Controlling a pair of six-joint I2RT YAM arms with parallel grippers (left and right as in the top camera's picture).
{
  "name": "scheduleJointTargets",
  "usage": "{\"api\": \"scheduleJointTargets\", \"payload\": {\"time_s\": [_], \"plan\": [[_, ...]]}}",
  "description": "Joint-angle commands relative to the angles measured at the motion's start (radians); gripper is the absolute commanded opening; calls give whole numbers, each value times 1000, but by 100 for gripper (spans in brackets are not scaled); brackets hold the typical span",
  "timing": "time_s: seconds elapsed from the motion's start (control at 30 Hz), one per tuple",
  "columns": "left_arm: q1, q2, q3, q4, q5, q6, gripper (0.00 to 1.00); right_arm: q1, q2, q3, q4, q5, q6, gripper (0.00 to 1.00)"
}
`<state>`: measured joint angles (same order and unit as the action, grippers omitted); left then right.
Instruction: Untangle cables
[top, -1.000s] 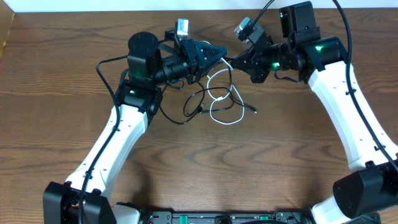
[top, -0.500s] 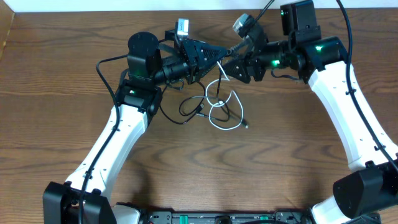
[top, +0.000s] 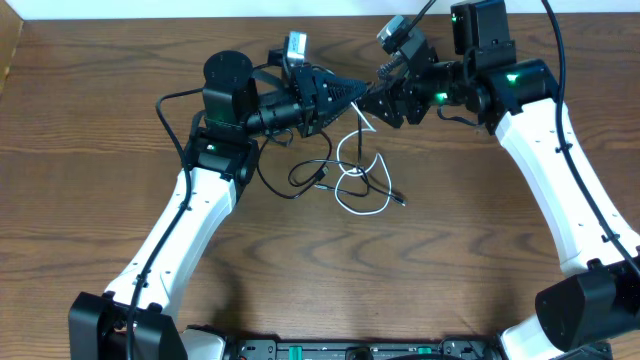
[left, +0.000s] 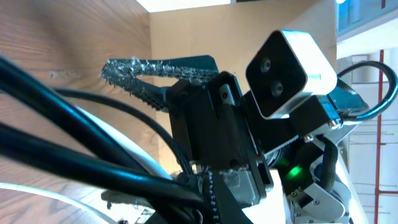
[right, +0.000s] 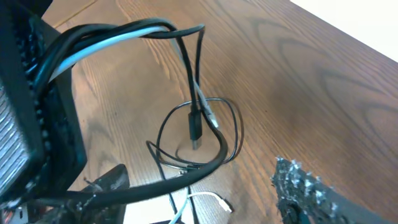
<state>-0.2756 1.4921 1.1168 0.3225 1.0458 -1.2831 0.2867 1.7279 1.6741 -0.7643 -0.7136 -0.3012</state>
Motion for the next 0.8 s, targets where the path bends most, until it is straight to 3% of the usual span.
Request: {"api": "scheduleJointTargets", "payload": {"time_s": [0.0,0.27,0.4,0.67,0.77], "plan": [[-7,-23,6,5,99,-30,8,10,10,-1,18,-12,14,67],[-7,-23,6,5,147,-98,8,27,10,-1,23,-110,-129,55],[-4,-23,6,5,182,-159,8,13,10,-1,4,-153,-216,56],[-4,-23,6,5,222,-163,8,-34,10,-1,-77,-278,-425,55],[-4,-23,6,5,219,-163,8,-36,10,-1,-110,-326,-467,38]]}}
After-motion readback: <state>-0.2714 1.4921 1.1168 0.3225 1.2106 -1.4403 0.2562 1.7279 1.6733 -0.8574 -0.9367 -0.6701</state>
